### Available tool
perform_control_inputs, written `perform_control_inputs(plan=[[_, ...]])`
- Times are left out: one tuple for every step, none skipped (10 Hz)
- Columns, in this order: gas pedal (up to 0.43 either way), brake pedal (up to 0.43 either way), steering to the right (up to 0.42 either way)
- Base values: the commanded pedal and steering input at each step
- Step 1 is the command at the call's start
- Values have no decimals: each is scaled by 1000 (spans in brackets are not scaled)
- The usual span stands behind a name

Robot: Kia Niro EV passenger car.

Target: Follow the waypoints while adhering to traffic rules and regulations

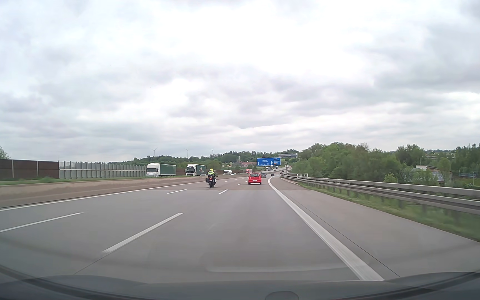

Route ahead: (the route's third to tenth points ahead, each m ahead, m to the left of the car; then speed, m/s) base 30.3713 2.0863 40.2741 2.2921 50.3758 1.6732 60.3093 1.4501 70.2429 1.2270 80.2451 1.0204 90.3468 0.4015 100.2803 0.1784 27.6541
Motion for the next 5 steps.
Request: perform_control_inputs(plan=[[189,0,1],[189,0,1],[189,0,1],[228,0,1],[240,0,1]])
